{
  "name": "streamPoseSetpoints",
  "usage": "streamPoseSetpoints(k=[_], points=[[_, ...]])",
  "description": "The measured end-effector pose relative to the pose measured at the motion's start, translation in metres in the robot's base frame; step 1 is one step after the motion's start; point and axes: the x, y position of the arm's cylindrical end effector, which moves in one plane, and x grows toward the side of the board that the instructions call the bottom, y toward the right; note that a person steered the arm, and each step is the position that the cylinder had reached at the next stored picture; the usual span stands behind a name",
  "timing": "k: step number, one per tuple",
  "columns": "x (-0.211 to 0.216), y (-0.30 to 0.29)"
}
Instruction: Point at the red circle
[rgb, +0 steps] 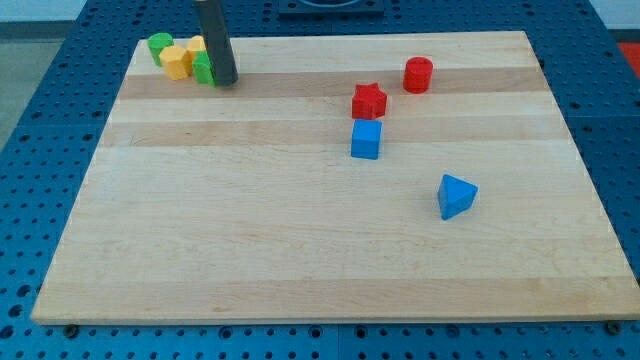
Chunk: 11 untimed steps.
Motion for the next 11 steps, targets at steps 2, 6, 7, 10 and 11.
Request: streamPoseSetpoints(k=[2,6,7,10,11], points=[[0.000,0.007],[-0.040,0.180],[-0.045,0.234],[-0.037,0.290],[-0.020,0.290]])
